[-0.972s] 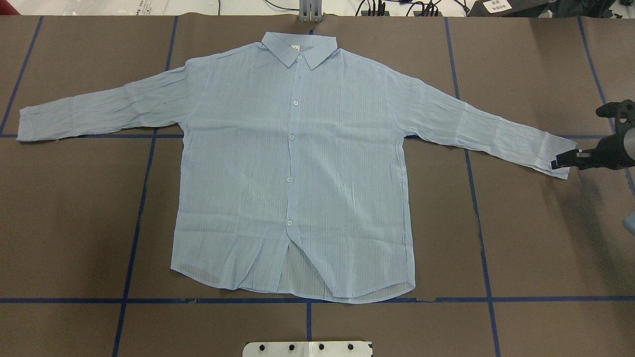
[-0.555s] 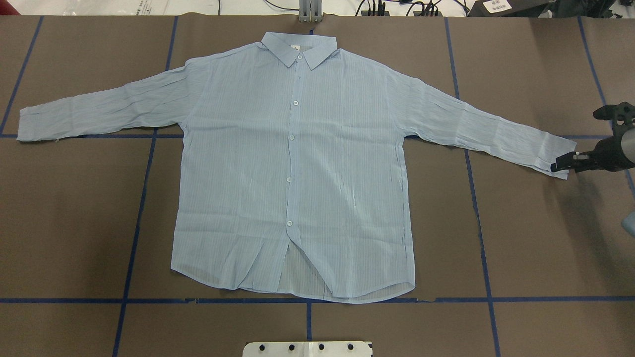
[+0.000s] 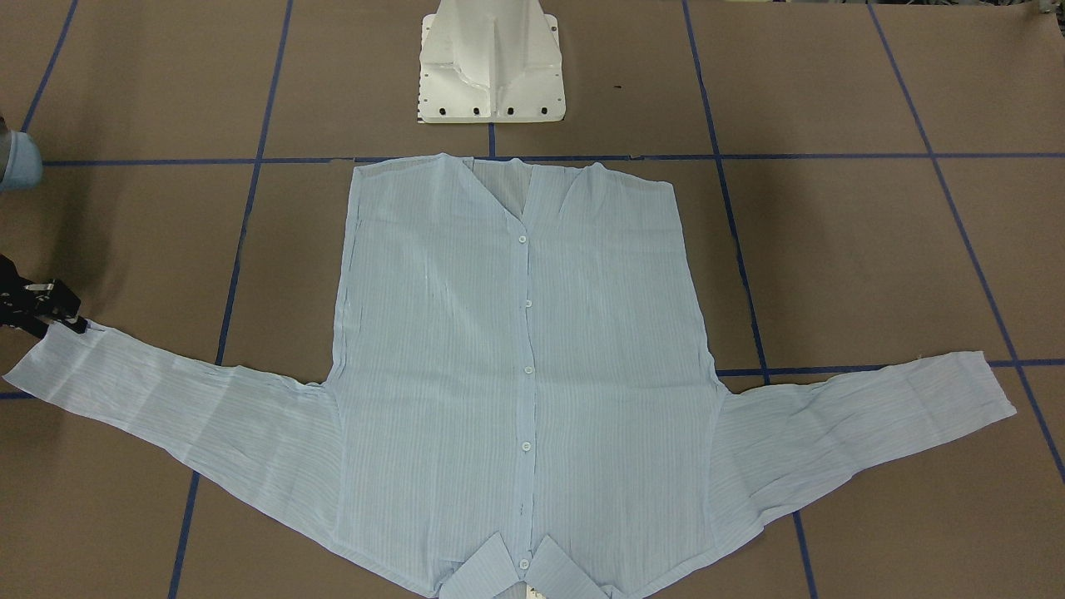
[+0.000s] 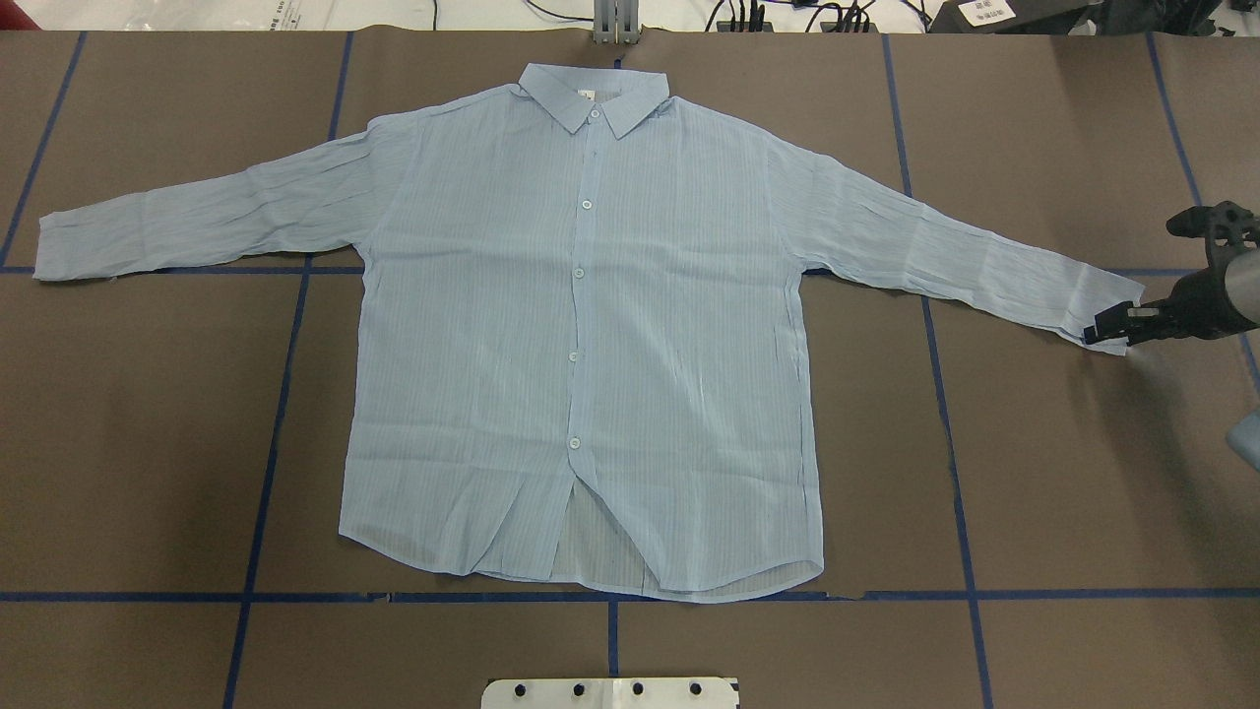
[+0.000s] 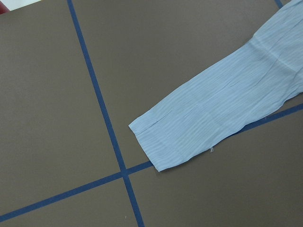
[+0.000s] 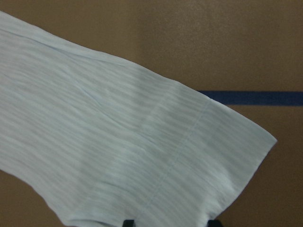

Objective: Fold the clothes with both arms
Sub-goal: 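Lower the right gripper to the sleeve cuff nearest it and grasp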

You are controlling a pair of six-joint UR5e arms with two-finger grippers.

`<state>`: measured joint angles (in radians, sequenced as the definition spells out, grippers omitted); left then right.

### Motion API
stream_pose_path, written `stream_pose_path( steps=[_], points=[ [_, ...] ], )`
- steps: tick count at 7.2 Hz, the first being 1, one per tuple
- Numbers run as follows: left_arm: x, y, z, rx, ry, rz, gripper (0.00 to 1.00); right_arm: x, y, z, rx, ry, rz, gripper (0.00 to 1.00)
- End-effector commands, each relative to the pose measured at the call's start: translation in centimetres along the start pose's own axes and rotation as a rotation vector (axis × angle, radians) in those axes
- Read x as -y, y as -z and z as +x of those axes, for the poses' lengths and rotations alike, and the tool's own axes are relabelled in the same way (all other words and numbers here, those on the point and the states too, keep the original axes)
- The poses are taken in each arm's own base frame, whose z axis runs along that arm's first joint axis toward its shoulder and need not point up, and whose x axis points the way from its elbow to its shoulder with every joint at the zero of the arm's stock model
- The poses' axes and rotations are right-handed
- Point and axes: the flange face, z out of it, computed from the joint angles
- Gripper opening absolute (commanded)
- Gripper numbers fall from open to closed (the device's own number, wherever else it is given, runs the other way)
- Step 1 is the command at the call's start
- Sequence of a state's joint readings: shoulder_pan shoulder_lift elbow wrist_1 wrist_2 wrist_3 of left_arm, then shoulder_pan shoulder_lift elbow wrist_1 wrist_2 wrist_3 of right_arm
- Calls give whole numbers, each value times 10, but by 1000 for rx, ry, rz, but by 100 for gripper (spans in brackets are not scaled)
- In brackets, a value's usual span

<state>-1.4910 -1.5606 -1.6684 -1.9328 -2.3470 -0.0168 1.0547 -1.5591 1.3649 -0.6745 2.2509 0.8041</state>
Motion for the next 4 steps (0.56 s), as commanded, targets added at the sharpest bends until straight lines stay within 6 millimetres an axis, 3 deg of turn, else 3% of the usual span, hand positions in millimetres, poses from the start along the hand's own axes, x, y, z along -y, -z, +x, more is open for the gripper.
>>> stream_pose_path(
  steps=[1, 4],
  points=[
    [0, 0, 0, 0, 0, 0, 100, 0, 4, 1, 3, 0, 2, 3],
    [0, 0, 0, -2, 1, -1, 100, 4, 13, 5, 9, -7, 18, 0]
  ],
)
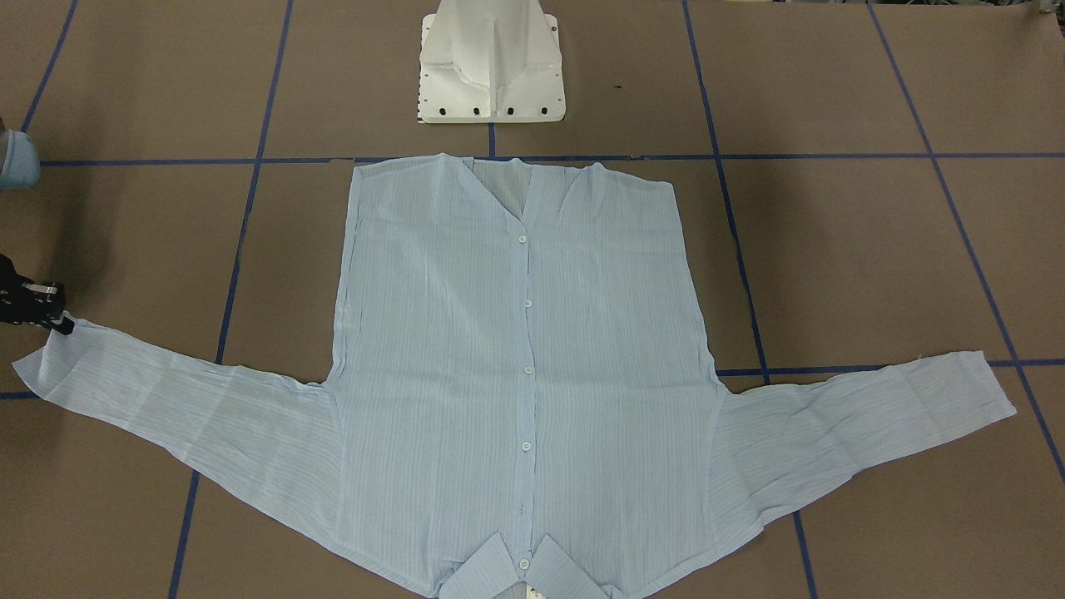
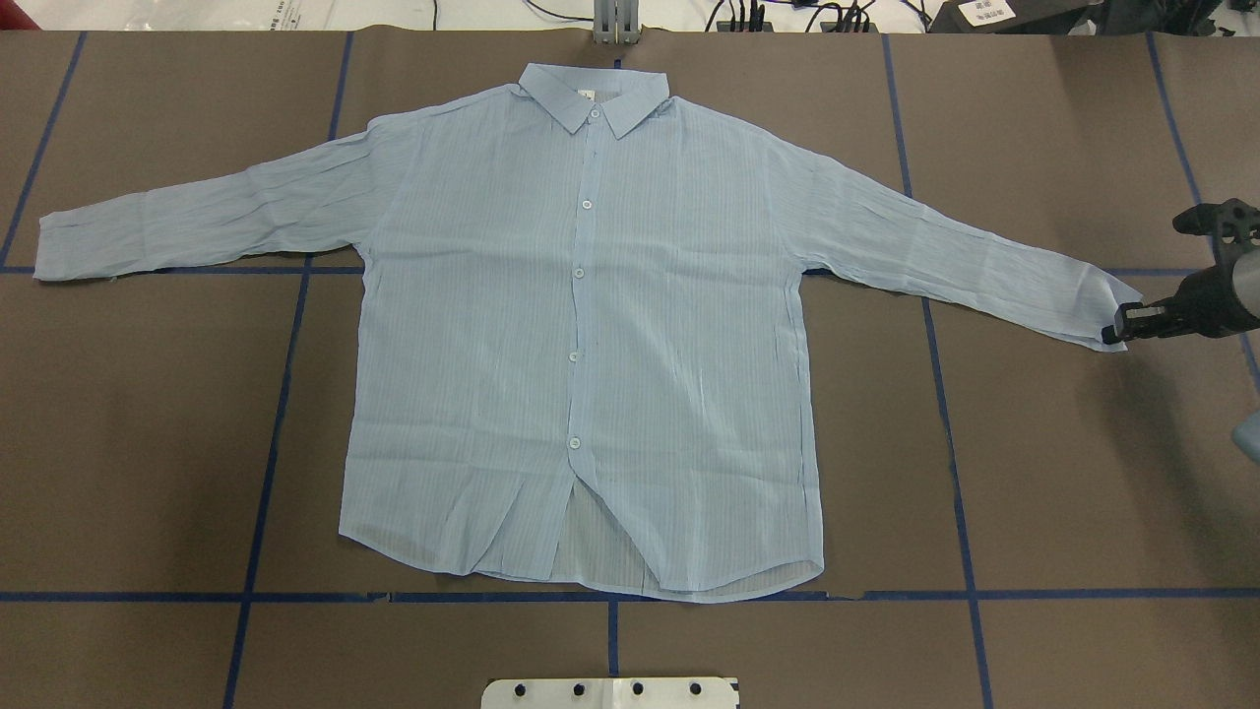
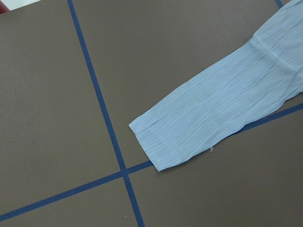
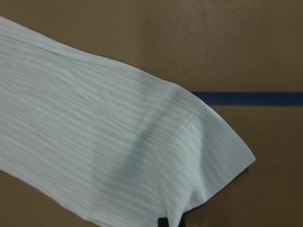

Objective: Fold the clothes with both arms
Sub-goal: 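Lower the right gripper to the sleeve cuff nearest it and grasp, then carry the grasped sleeve across the shirt chest toward the collar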

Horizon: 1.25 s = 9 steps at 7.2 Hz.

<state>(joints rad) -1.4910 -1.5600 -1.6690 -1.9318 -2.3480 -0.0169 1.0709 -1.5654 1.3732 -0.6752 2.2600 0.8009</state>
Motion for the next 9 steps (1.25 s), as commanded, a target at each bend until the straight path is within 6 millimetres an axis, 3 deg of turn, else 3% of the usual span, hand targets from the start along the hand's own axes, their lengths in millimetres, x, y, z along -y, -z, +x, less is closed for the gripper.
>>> stream_pose_path(
  steps=[1, 2, 3, 5, 6, 7, 8, 9],
  points=[
    [0, 0, 0, -1, -1, 1, 100, 5, 20, 0, 32, -3, 21, 0],
    [0, 0, 0, -1, -1, 1, 100, 19, 50, -8, 92, -5, 37, 0],
    [0, 0, 0, -1, 2, 0, 100, 25, 76, -35, 146, 34, 60, 0],
    [0, 0, 0, -2, 3, 0, 100, 64, 103, -117, 222, 137, 125, 0],
    [0, 0, 1, -1, 1, 0, 100, 92, 95, -194, 257, 193, 94, 0],
    [1, -1, 0, 0, 4, -2, 100, 124, 110, -279, 265, 205, 70, 0],
    [-2, -4, -4, 1, 10, -9, 100, 143, 122, -371, 273, 157, 27, 0],
    [-3, -9, -9, 1, 17, -18, 100, 162, 140, -448, 269, 94, 10, 0]
  ],
)
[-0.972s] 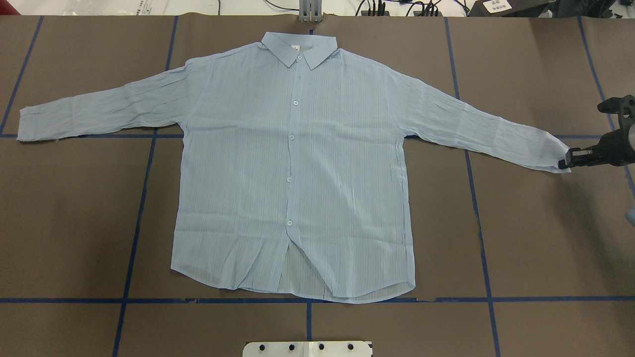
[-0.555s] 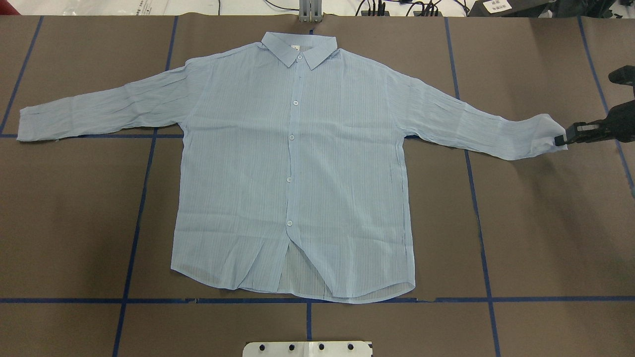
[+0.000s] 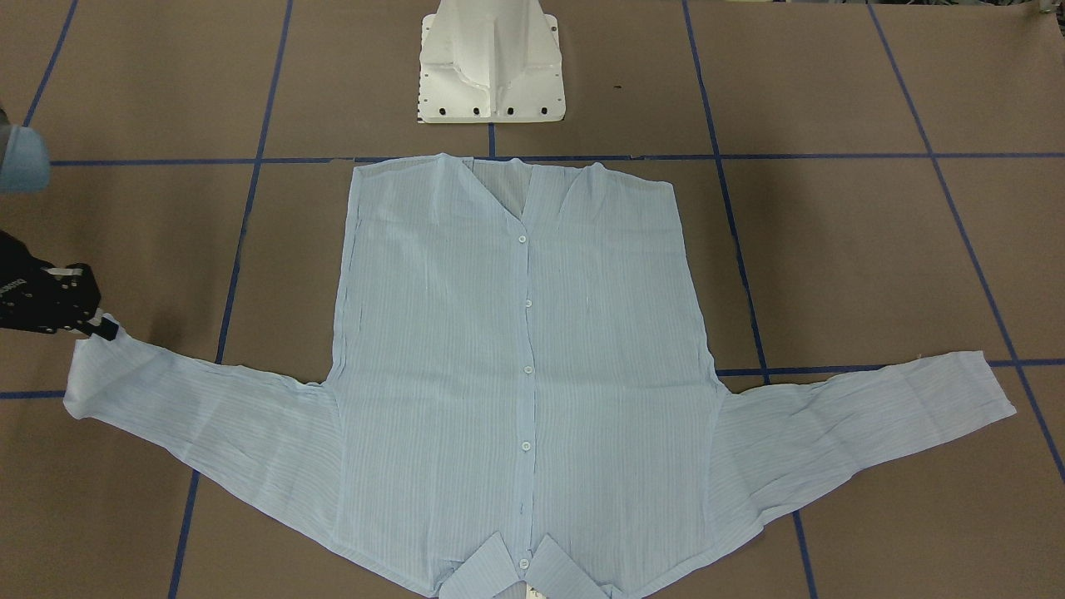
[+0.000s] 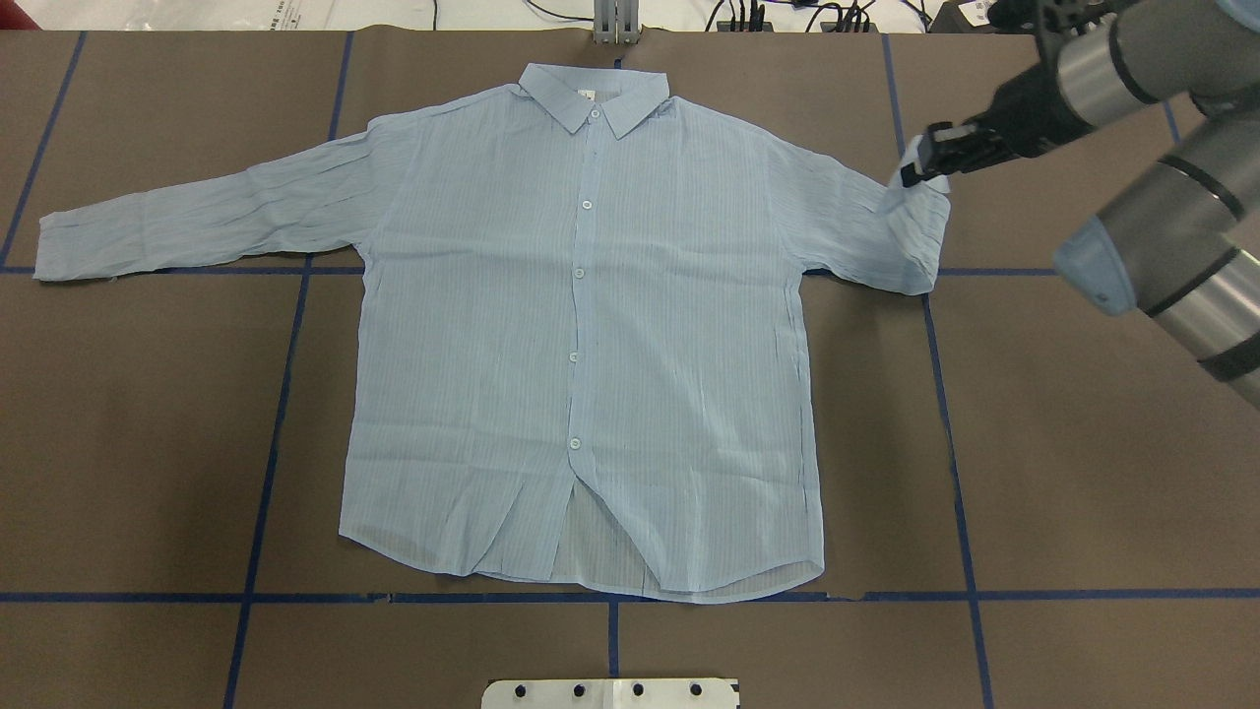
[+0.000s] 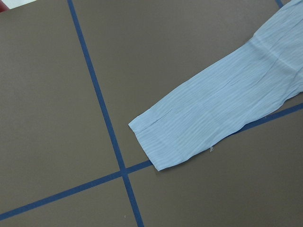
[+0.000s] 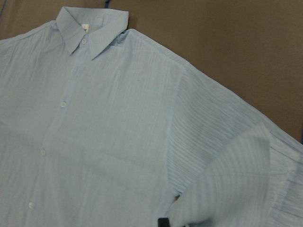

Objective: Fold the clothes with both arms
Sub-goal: 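Carry the grasped sleeve across the shirt chest toward the collar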

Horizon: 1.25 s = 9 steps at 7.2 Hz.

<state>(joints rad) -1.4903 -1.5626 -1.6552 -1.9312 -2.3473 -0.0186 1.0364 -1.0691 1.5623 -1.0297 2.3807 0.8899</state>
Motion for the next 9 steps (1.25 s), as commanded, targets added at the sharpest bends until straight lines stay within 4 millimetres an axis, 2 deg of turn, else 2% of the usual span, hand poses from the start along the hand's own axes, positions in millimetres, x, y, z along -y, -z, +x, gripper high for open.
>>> stream_pose_path(
  steps=[1, 2, 4, 5, 7, 8, 9],
  points=[
    [-2, -10, -11, 1, 15, -18, 100, 49, -16, -157, 8, -48, -7, 0],
    [-4, -13, -13, 1, 17, -21, 100, 61, -33, -202, 8, -47, 18, 0],
    [-5, -15, -15, 1, 20, -24, 100, 79, -94, -276, -46, -24, 39, 0],
    [-4, -15, -15, 1, 21, -23, 100, 61, -124, -289, -63, -12, 24, 0],
    [-2, -13, -13, 1, 16, -19, 100, 48, -182, -279, -106, 6, 45, 0],
    [-2, -13, -13, 1, 18, -19, 100, 34, -206, -282, -112, 27, 65, 0],
    [-2, -13, -14, 1, 19, -20, 100, 21, -219, -295, -107, 44, 64, 0]
  ],
)
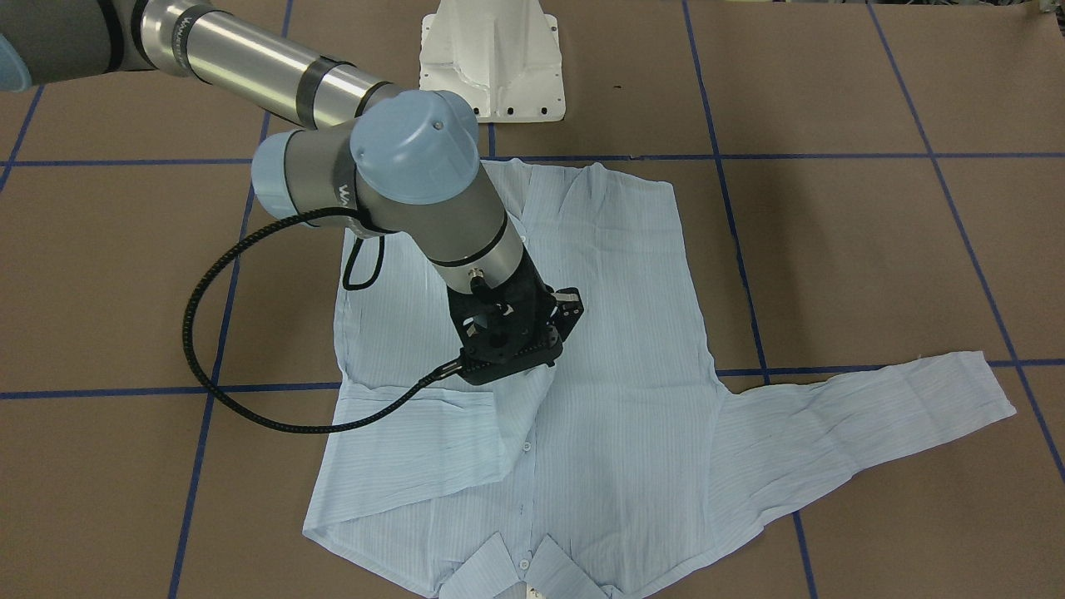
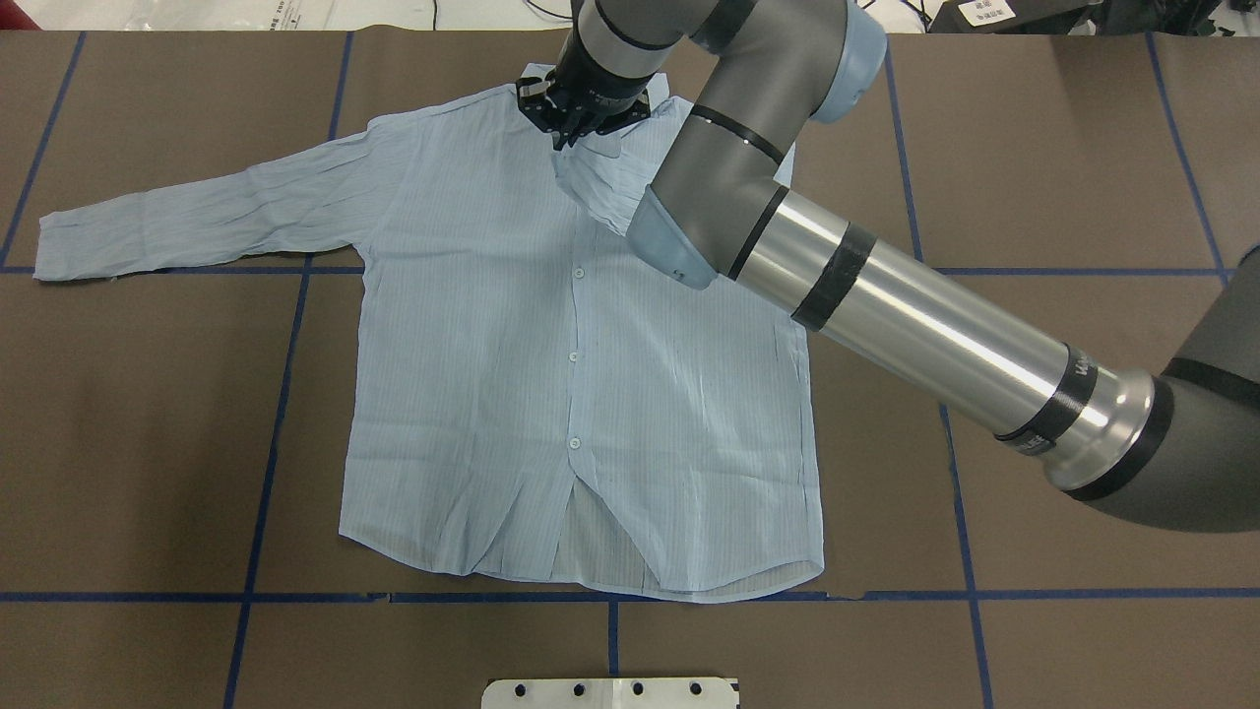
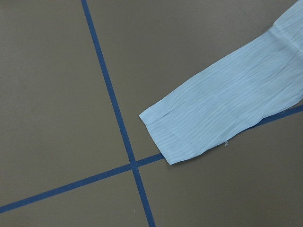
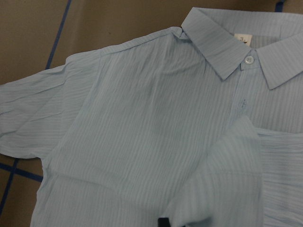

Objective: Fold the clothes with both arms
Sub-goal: 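Carry the grasped sleeve across the shirt chest toward the collar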

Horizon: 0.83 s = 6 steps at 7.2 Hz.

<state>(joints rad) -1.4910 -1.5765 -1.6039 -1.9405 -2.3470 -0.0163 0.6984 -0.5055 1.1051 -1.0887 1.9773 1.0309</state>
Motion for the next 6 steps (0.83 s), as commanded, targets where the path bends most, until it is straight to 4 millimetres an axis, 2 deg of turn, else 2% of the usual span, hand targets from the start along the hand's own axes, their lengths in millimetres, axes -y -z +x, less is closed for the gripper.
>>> stream_pose_path(
  steps=[1, 2, 3, 4, 6],
  points=[
    [2, 0, 0, 0, 0, 1, 100, -28, -20, -49, 60, 68, 79, 38],
    [6, -5, -4, -1, 3, -6, 100, -42, -26, -88, 78, 99, 178, 99],
    [9, -12, -9, -2, 9, -15, 100, -47, -30, -116, 61, 105, 225, 100],
    [7, -16, -13, -3, 2, -6, 100, -45, -34, -121, 53, 104, 222, 100],
    [7, -18, -15, -1, 21, -1, 100, -47, -41, -114, 23, 68, 203, 100]
  ],
)
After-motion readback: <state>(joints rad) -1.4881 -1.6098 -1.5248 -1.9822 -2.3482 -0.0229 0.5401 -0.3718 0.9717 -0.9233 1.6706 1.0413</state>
